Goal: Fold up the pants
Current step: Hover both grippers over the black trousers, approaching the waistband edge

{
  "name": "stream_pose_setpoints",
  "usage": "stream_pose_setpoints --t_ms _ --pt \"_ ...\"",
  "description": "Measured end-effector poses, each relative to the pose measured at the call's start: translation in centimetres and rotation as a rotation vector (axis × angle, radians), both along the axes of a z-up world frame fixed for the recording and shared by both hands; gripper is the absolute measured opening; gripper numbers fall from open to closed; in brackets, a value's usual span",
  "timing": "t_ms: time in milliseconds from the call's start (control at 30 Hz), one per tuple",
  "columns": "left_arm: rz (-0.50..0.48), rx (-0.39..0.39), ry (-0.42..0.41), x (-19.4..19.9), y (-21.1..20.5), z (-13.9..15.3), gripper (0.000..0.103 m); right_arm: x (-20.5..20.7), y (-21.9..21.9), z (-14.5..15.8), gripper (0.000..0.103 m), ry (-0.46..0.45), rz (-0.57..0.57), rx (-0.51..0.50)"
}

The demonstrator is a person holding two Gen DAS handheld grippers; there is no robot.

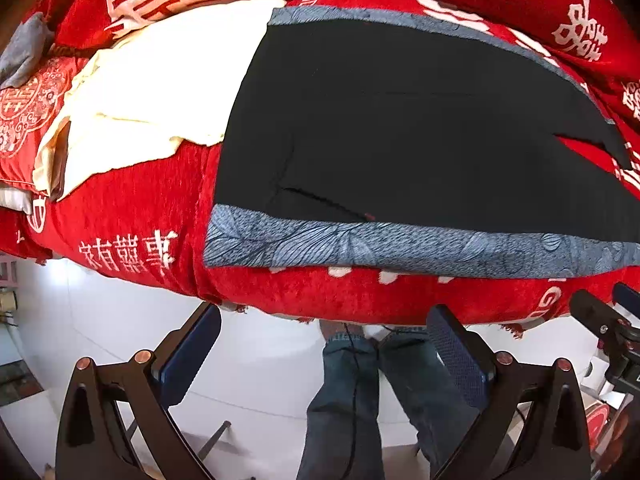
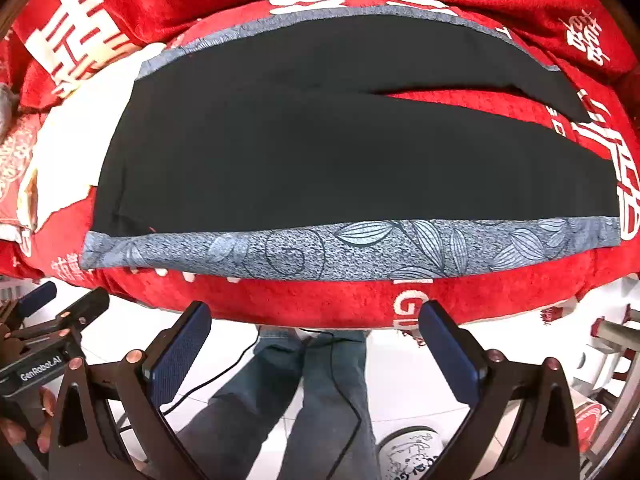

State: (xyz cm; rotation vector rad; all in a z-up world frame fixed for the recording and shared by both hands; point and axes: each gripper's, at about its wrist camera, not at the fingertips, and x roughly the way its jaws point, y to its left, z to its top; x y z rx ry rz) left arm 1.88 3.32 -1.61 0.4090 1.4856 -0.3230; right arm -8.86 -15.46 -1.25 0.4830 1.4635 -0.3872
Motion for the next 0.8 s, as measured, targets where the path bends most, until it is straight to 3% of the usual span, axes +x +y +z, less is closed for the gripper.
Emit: stream_pose_setpoints --t_ms 167,800 --pt "0.013 0.015 -0.022 0.3 0.8 -0.1 0.103 0.2 0.4 -0.5 0.103 0.032 0.009 -0.013" --pt "0.021 -0.018 0.054 1.3 0.6 -1.4 0.103 0.3 0.3 -2.2 0.103 0.099 0.021 -0.001"
